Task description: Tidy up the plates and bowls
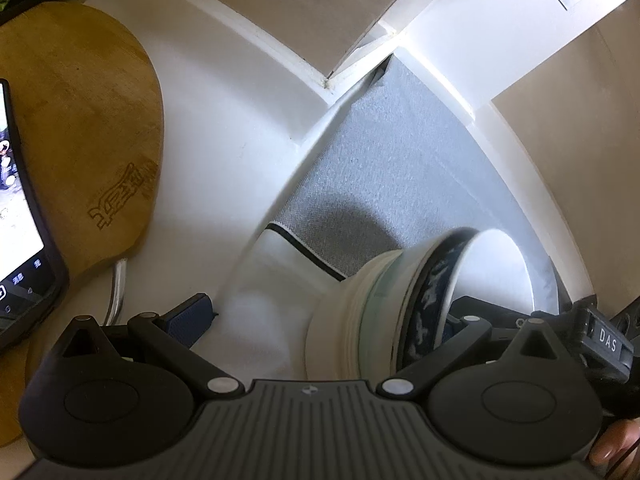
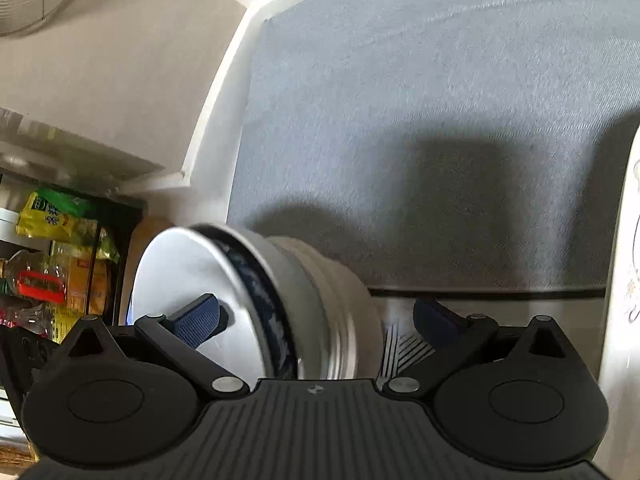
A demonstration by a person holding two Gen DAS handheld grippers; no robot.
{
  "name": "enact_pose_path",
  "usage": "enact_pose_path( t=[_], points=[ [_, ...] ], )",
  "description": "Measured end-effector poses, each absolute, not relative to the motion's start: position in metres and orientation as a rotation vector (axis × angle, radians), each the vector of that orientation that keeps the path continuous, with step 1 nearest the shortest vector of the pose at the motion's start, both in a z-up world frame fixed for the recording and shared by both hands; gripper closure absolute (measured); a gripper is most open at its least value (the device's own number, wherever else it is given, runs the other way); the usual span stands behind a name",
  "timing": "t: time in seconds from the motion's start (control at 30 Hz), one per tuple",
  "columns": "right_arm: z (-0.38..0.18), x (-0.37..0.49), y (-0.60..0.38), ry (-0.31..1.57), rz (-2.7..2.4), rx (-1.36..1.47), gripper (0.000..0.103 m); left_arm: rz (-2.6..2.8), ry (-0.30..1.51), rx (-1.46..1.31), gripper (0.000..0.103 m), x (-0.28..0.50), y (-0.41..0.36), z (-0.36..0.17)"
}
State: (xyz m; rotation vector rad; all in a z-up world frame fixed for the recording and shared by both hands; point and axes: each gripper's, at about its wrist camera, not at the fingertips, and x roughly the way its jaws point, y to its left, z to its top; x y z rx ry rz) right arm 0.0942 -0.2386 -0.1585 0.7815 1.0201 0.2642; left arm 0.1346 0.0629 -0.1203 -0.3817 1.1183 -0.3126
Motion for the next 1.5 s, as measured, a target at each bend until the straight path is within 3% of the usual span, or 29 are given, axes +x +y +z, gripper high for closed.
enact_pose_path(
  t=[1.5],
  points=[
    [-0.1531, 0.0866, -0.2335, 1.021, 0.335, 0.745, 0.000, -0.301, 1.117, -0.377, 0.000, 0.1347, 0.0599, -0.1215]
  ],
)
